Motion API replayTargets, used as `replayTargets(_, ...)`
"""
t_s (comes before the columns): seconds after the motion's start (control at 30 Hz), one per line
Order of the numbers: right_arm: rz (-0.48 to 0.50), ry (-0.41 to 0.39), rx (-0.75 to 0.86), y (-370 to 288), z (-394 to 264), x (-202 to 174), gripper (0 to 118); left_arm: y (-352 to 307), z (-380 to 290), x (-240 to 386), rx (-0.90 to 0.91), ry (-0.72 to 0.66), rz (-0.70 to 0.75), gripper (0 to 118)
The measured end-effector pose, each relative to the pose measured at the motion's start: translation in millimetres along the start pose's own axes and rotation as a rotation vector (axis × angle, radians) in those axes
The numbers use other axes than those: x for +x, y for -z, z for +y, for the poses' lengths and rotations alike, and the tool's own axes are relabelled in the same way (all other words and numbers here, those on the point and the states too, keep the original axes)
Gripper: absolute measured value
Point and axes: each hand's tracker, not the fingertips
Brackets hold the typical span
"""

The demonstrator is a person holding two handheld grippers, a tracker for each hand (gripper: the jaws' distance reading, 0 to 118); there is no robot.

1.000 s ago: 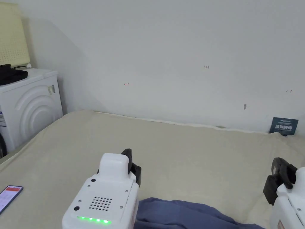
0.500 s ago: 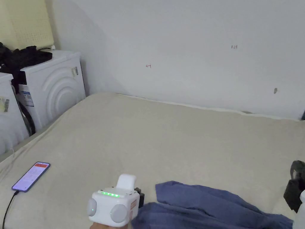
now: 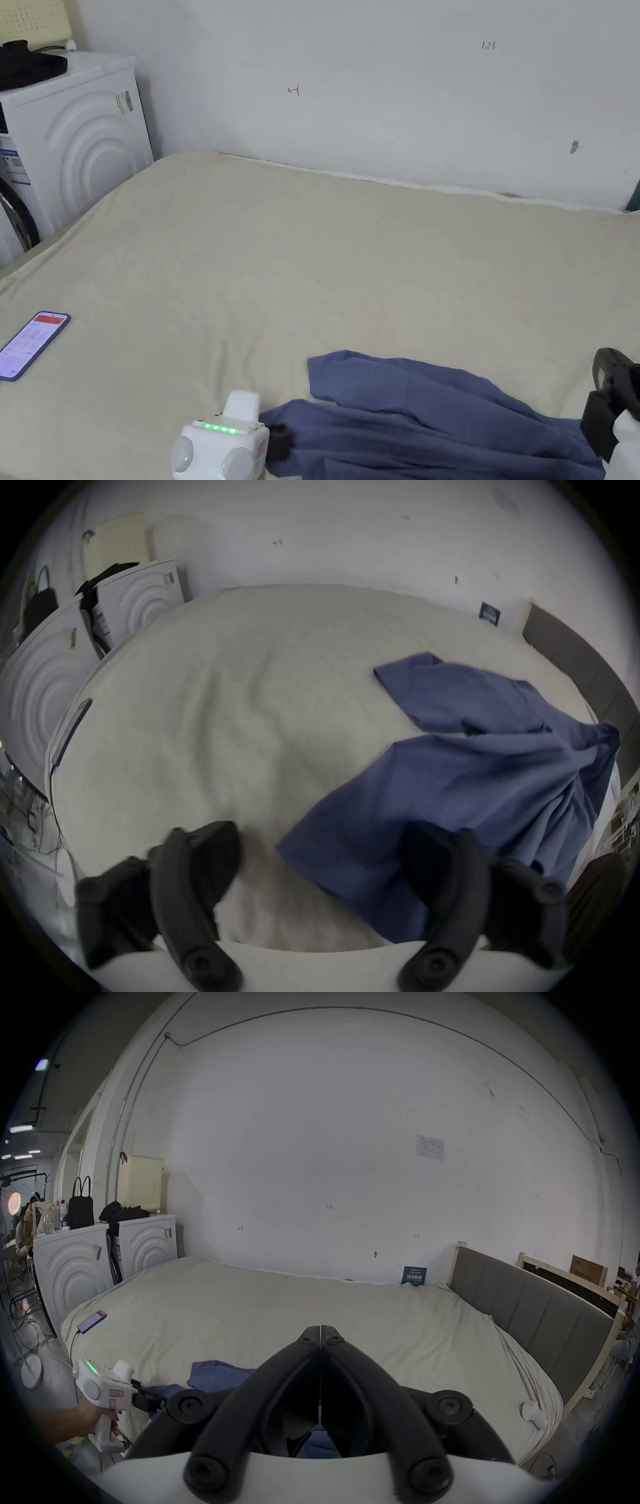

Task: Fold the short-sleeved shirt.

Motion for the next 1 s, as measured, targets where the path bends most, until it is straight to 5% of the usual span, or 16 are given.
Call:
replayTargets(0.03,0.001,-0.004,-0.006,2,-2,-1,0,-12,0,5,0.008,0.029,-0.005,51)
replayTargets(0.07,0.003,-0.004,-0.01,4,-4,-2,0,45,-9,-14,-0.047,0.023,-0.083,6)
replayTargets(0.17,0.023,0.014,-0.035,14,-12,-4,0,65,-8,-22,-0.023,-0.007,-0.132,5)
replayTargets(0.3,0.058,-0.04,-0.059,31,-23,-7,3,12,-24,5,0.184,-0.002,-0.084,5)
replayTargets(0.33,0.071,-0.047,-0.055,39,-27,-6,17,35,-21,-15,0.164,-0.041,-0.112,5)
replayTargets(0.4,0.141,-0.044,-0.055,60,-34,-3,97,33,-16,-21,0.194,-0.031,-0.107,5)
replayTargets(0.43,0.164,-0.061,-0.095,76,-36,-3,118,32,-14,-23,0.202,-0.026,-0.11,5)
replayTargets(0.73,0.421,-0.351,-0.388,266,-76,-27,118,70,-28,-56,0.252,-0.029,-0.123,5)
replayTargets(0.87,0.506,-0.568,-0.451,343,-102,-41,118,98,-38,-78,0.239,-0.039,-0.116,5)
replayTargets(1.0,0.458,-0.602,-0.496,364,-106,-63,118,115,-45,-91,0.213,-0.038,-0.093,5)
